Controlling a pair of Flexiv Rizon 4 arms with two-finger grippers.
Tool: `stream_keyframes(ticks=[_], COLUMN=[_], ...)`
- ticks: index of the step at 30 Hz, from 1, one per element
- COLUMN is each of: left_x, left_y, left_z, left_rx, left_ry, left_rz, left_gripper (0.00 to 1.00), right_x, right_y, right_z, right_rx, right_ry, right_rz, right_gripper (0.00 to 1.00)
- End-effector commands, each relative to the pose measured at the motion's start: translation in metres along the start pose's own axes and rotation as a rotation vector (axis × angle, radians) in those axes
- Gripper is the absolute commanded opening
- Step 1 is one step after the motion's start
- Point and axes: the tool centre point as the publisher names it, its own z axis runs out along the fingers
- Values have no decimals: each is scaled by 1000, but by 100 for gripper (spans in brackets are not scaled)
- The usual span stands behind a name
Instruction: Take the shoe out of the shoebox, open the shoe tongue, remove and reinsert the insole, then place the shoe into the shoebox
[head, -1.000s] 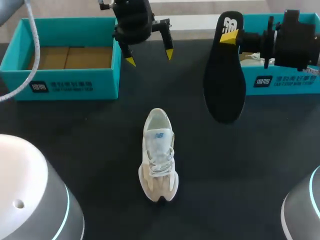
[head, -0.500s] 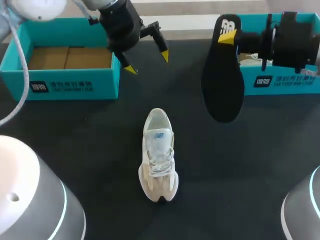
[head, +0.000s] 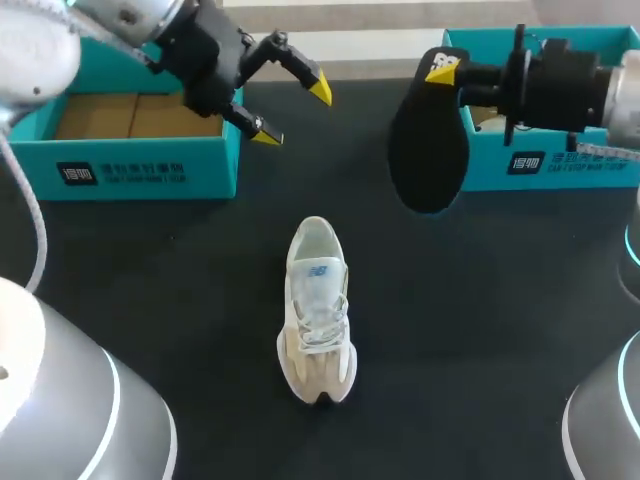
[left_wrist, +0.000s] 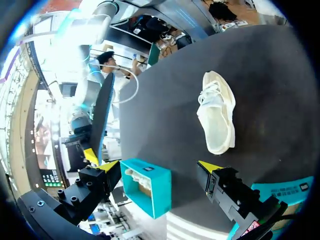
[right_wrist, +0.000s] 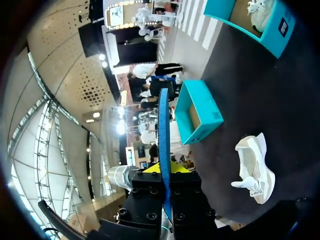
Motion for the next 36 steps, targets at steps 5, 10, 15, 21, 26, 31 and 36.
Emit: stream_keyframes(ticks=[5,10,15,21,26,31,36], left_x=[2,2,2,9,8,0,-6], left_y=[-10,-10,-10,-20,-20,-24,-28], left_z=[-4,-4,-4,18,21,32,39], left_rx=[-27,-27,-27,-49,-58,-45,-31], left_ry=[-557,-557,-557,-591,-637,-680,-703], left_rz=[-38,-38,-38,7,26,37,46], left_gripper=[100,100,100,100,100,100,95], right_x=[1,1,-1,-5,-12,-22,-25], right_y=[-1,-1,-1,-8,-15,-19,-16], right_z=[18,18,29,53,74,97,109], right_rx=[-14,-14,-21,-38,-51,-18,-4], right_ry=[-18,-18,3,20,15,27,40], right_rz=[4,4,45,90,67,105,132], right_gripper=[0,0,0,0,0,0,0])
